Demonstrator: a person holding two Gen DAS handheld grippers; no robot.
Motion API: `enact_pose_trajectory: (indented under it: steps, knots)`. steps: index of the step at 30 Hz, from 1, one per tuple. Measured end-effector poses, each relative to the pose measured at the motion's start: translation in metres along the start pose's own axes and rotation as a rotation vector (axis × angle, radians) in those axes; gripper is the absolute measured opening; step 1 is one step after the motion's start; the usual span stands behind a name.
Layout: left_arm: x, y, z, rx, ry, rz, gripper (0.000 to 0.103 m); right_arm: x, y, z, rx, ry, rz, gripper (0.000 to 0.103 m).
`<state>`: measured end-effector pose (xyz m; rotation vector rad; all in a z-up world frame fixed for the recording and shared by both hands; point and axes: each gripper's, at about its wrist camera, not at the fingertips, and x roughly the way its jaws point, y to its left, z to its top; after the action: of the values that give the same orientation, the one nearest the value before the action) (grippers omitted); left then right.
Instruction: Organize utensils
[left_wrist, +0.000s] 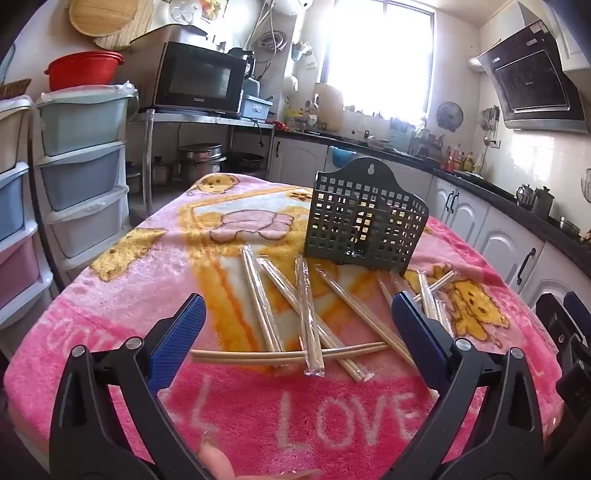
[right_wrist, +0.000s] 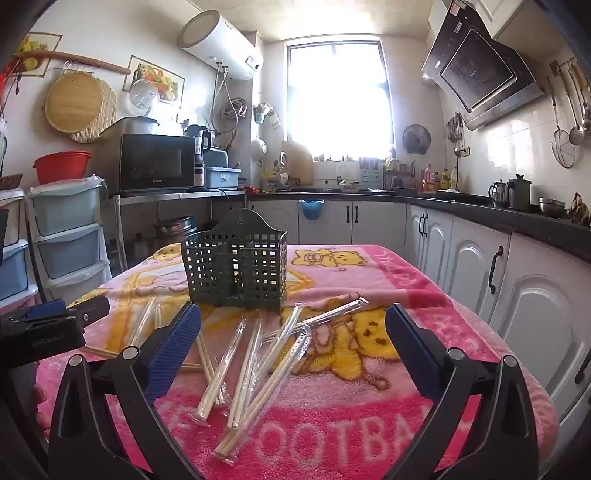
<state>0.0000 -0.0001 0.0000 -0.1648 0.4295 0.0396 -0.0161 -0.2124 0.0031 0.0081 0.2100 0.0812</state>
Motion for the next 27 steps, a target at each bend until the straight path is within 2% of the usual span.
enact_pose_trajectory:
  steps: [3,27]
  knots:
    - [0.0015,-0.0013,0.0002,0.011,0.016,0.006,0.093,-0.0010,-0.0011,-0.0009,0.008,-0.007,-0.002,0.097]
    - [-0.0064,0.0006,0.0043,0.004,-0.026,0.001,0.093,-0.0010,0.0005,0.0030,0.009,0.002,0.001,0.097]
